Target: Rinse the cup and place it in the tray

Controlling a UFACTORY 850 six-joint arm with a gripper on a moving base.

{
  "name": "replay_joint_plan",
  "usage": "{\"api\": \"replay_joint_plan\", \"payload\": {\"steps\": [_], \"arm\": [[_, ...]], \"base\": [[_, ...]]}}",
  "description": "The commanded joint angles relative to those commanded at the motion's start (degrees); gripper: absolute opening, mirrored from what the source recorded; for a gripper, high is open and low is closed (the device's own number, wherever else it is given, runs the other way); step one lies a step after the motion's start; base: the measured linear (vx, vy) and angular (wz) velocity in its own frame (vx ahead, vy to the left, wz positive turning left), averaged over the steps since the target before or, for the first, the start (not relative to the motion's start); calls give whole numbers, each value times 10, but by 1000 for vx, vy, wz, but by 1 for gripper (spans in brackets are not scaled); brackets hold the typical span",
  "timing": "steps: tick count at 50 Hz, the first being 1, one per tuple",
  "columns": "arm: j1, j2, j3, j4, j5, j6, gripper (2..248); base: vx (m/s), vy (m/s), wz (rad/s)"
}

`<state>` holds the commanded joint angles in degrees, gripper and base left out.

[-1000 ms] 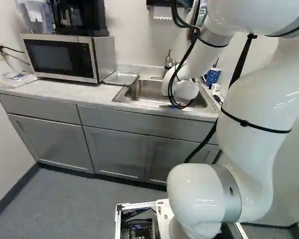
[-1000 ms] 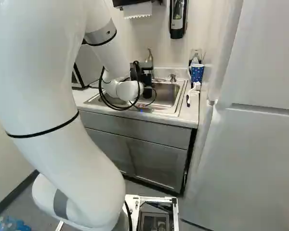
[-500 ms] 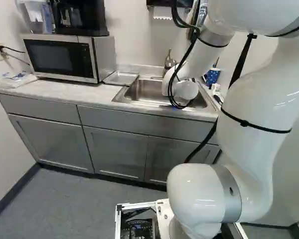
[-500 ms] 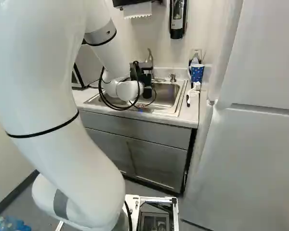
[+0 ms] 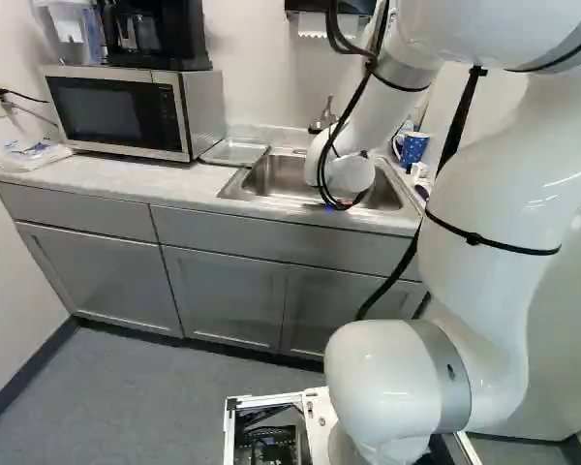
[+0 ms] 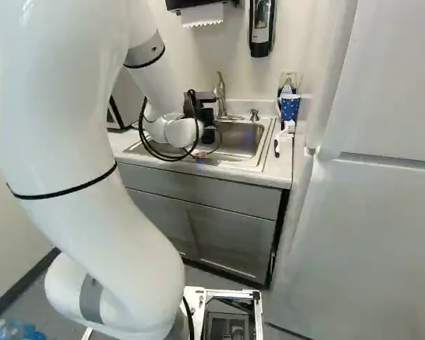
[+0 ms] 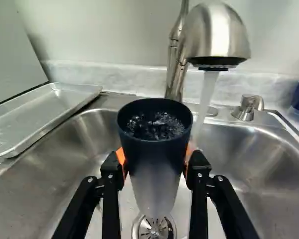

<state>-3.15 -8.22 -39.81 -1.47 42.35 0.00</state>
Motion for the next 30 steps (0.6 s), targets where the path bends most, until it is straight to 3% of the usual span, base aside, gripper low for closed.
{"api": "replay_joint_plan", "payload": {"steps": [30], "arm": [[52,-3,-4,0,0,0,125]], "base": [[0,0,0]]}}
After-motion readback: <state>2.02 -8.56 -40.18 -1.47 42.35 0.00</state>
